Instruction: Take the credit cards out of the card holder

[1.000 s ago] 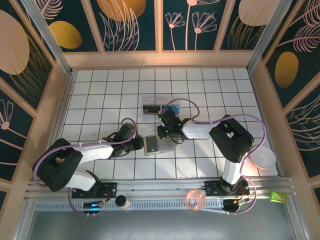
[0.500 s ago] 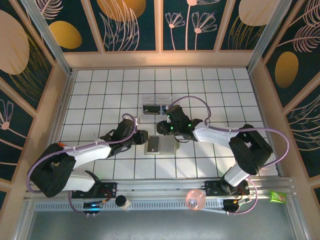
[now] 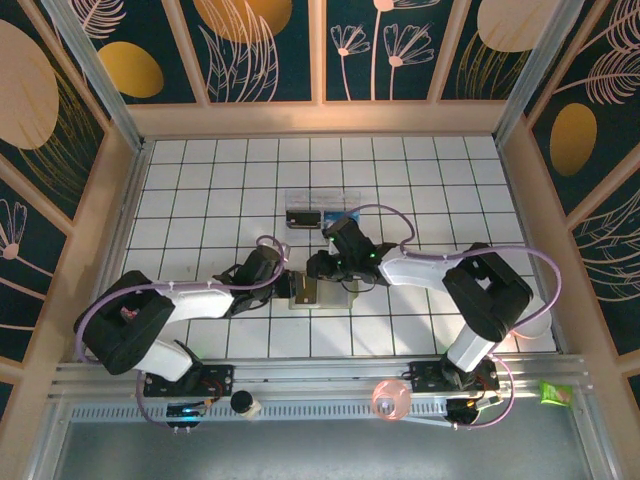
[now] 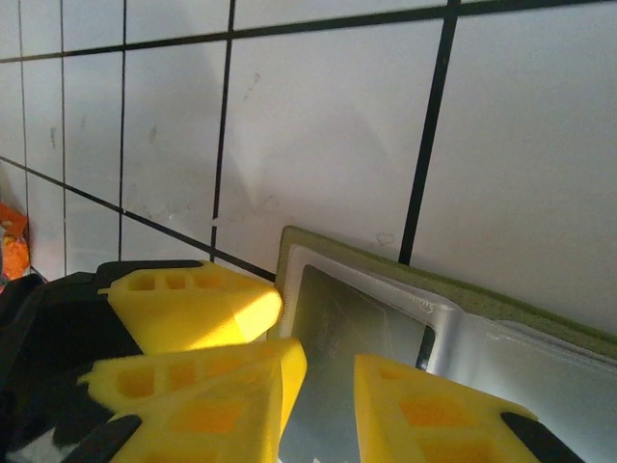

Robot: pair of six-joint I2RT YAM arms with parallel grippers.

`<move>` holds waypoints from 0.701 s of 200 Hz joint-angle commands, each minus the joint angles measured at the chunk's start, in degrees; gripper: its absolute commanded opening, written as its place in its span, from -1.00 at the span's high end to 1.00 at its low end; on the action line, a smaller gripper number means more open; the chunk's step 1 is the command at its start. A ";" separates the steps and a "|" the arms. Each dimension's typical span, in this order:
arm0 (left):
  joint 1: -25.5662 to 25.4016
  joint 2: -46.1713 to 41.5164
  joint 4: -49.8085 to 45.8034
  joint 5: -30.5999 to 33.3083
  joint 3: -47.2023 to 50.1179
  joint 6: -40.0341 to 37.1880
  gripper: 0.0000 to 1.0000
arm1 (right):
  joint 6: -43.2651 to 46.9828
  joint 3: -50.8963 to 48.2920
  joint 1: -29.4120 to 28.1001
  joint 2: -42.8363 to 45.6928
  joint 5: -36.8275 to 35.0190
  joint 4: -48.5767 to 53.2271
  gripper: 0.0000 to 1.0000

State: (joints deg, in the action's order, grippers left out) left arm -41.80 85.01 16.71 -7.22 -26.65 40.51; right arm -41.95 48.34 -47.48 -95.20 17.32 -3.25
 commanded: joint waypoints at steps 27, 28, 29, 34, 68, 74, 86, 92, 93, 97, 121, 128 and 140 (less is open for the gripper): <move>-0.30 1.28 0.24 0.07 2.53 0.78 0.59 | -1.64 -1.56 -0.45 -1.04 0.53 0.03 0.53; -0.30 1.25 0.29 0.00 2.59 0.79 0.59 | -1.60 -1.57 -0.48 -1.04 0.48 0.10 0.53; -0.30 1.18 0.27 -0.03 2.63 0.84 0.59 | -1.62 -1.62 -0.45 -1.00 0.41 0.14 0.53; -0.29 0.97 0.23 -0.31 2.88 0.87 0.59 | -1.63 -1.79 -0.49 -0.90 0.20 0.25 0.53; -0.23 0.68 -0.17 -1.47 3.92 1.53 0.62 | -1.81 -2.96 0.26 -0.88 0.89 -0.43 0.62; -0.29 0.78 -0.08 -1.68 4.13 1.66 0.62 | -1.96 -3.07 0.40 -1.04 1.19 -0.70 0.63; -0.24 1.05 0.32 -2.24 4.56 2.09 0.63 | -2.30 -3.56 0.88 -1.27 1.89 -1.34 0.65; -0.27 1.16 0.48 -2.59 4.71 2.17 0.63 | -2.44 -3.81 1.11 -1.42 2.32 -1.65 0.66; -0.29 1.18 0.54 -2.65 4.70 2.23 0.63 | -2.52 -3.83 1.14 -1.45 2.39 -1.71 0.66; -0.30 1.38 0.58 -2.78 4.81 2.28 0.64 | -2.57 -3.94 1.29 -1.53 2.57 -1.96 0.66; -0.30 1.77 0.54 -3.15 5.20 2.33 0.67 | -2.99 -4.30 1.87 -2.17 3.50 -2.90 0.68; -0.30 1.88 0.58 -3.23 5.21 2.21 0.68 | -3.08 -4.39 1.95 -2.45 3.67 -3.07 0.68; -0.23 2.05 0.58 -3.30 5.21 2.20 0.69 | -3.36 -4.39 2.24 -2.73 3.77 -3.10 0.69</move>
State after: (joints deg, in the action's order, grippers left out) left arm -41.74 85.23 22.11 -7.40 -23.51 42.11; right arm -44.10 44.58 -45.84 -96.64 19.70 -4.69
